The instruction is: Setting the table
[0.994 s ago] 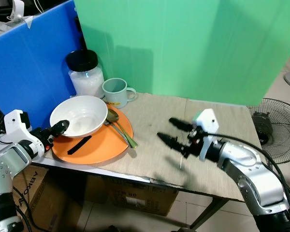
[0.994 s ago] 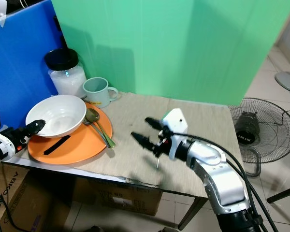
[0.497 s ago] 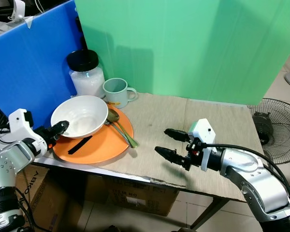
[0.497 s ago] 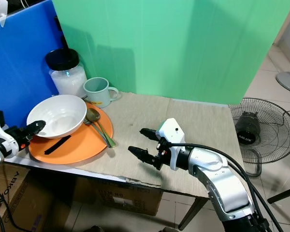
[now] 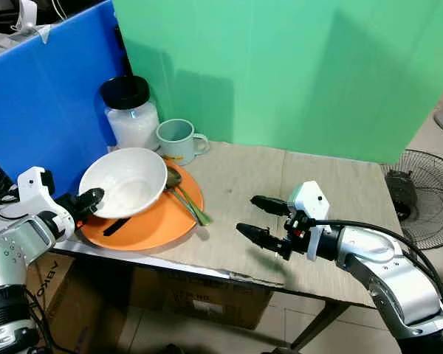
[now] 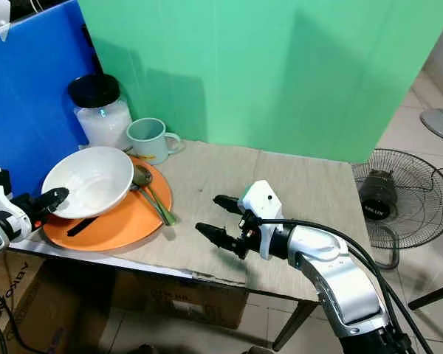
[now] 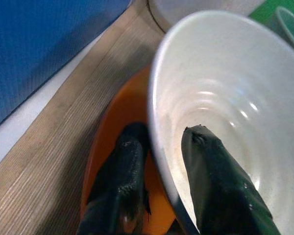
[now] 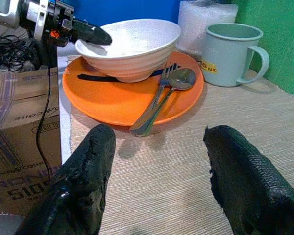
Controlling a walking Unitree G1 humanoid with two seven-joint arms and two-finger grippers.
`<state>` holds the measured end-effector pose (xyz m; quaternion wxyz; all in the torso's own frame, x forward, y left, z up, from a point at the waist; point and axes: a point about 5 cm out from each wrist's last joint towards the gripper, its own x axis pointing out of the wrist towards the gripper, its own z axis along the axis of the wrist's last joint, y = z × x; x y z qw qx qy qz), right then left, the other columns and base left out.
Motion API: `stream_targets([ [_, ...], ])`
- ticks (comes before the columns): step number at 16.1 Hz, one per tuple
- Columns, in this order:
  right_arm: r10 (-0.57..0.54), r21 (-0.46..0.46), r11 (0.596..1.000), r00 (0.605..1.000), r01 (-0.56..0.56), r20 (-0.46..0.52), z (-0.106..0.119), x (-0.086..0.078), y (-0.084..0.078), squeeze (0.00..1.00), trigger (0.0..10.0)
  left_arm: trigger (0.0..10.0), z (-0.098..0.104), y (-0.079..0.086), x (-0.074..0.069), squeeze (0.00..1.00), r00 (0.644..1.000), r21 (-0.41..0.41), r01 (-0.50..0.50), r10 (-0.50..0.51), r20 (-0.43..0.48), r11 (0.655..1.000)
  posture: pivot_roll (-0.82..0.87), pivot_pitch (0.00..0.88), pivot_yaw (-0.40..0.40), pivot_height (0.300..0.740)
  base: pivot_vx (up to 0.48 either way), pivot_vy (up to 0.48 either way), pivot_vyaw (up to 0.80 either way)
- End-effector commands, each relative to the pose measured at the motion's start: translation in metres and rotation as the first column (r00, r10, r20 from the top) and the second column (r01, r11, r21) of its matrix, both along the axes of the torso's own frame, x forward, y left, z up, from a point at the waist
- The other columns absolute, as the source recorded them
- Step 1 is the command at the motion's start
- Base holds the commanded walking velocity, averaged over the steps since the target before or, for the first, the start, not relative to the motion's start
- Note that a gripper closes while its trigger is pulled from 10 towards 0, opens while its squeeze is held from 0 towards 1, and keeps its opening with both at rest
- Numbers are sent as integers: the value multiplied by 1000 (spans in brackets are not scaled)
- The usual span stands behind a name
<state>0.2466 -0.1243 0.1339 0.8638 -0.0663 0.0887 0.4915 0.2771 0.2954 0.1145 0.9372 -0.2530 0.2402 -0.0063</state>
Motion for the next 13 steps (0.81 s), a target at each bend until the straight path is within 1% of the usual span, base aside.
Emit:
stream_targets([
  [1,26,-2,1000,999,-26,26,4,0,5,0,10000,0,-3,-1,-4,0,1000,10,-4,5,-20,1000,-14,0,66,740,0,0,0],
  [4,24,3,1000,999,-24,34,3,1,7,0,10000,0,-6,-6,-9,0,1000,25,-8,9,-27,1000,-6,0,63,740,0,0,0],
  [7,13,13,1000,999,-13,37,3,3,9,0,10000,0,-3,-13,-10,0,1000,95,9,-9,1,995,-2,0,61,740,0,0,0],
  [9,-5,25,1000,999,3,41,4,5,9,0,10000,0,2,-15,-7,0,999,112,-6,2,37,994,-2,0,61,740,0,0,0],
  [10,-29,43,999,999,27,42,5,7,9,0,10000,0,8,-16,-5,0,997,126,-26,16,82,992,-2,0,61,740,0,0,0],
  [11,-66,74,995,997,63,34,5,9,8,0,10000,0,14,-16,-3,0,993,143,-42,24,120,989,-1,0,59,740,0,0,0],
  [12,-119,119,986,993,118,2,5,14,7,0,10000,0,21,-18,-2,0,984,157,-48,20,175,986,-1,0,59,740,0,0,0],
  [13,-159,141,977,987,161,-23,4,17,7,1000,10000,0,27,-21,-1,0,976,172,-60,22,216,983,-4,0,59,740,0,0,0],
])
